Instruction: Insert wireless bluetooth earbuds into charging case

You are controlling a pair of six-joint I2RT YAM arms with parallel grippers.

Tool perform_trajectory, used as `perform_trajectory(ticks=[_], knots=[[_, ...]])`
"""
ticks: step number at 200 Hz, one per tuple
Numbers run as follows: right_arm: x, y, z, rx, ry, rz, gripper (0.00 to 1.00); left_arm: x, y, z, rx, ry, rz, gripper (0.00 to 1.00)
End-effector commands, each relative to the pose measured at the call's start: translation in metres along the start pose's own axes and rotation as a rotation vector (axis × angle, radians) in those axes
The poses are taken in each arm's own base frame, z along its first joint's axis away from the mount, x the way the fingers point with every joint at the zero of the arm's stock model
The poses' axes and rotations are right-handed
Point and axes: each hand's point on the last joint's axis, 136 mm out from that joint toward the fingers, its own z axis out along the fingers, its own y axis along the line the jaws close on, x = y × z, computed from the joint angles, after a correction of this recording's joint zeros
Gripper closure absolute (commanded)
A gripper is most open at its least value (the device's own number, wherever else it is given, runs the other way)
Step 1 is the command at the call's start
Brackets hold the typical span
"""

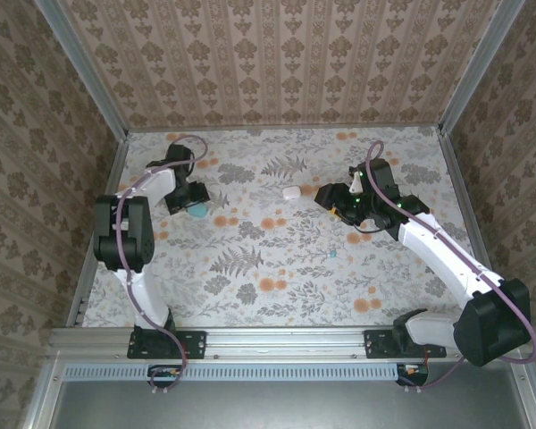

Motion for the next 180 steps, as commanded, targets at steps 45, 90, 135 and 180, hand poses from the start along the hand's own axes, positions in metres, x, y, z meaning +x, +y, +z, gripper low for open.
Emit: perform_trajectory(ticks=[45,90,135,180], knots=[[-0.001,0.010,-0.004,-0.023,-0.004,-0.017,0.41,0.009,-0.008,0.015,-0.096,0.057,-0.027,0.26],[0.000,0.008,-0.003,-0.020,0.001,-0.017,0.41,0.021,-0.012,0.016,-0.097,0.079,-0.004,0.36],[0.001,0.008,-0.002,-0.021,0.004,-0.020,0.41,0.027,-0.012,0.016,-0.084,0.081,0.012,0.46],[0.001,0.005,-0.004,-0.005,-0.002,-0.029,0.41,0.047,-0.030,0.006,-0.040,0.117,0.083,0.47]])
